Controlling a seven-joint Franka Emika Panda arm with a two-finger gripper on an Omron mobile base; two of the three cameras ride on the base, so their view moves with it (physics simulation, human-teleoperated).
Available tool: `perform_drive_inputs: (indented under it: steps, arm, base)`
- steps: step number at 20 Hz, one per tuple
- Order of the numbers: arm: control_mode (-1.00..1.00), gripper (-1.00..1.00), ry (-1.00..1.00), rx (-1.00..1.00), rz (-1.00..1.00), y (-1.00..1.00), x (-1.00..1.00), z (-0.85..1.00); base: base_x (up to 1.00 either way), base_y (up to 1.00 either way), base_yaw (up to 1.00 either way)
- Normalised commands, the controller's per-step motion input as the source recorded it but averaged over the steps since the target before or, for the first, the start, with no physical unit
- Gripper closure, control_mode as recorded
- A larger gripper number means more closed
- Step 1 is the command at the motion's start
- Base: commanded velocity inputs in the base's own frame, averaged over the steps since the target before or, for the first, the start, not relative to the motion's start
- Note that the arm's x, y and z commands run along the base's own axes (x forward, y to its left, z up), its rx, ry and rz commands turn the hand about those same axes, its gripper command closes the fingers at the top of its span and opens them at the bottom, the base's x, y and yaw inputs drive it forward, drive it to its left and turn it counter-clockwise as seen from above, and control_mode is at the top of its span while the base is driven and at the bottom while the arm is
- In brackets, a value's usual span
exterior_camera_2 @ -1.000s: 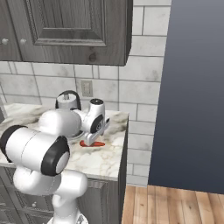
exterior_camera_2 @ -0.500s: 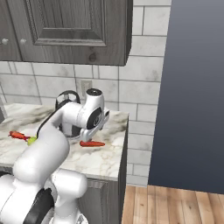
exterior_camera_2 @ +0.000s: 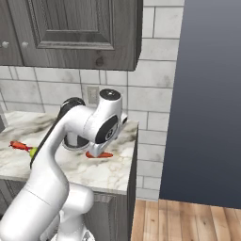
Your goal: Open the fridge, remove the pear, carrot, and fish, and place them on any counter.
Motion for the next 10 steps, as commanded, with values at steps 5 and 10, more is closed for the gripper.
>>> perform_drive_inputs:
  steps: [5, 10]
  arm:
    - [-1.00, -1.00, -0.10, 0.01, 0.00, -0.37, -0.96, 1.00]
    - [-1.00, -1.00, -0.26, 0.00, 0.00, -0.03, -0.90, 0.90]
  base:
    - [0.00, 0.00, 0.00]
    - [0.00, 0.00, 0.00]
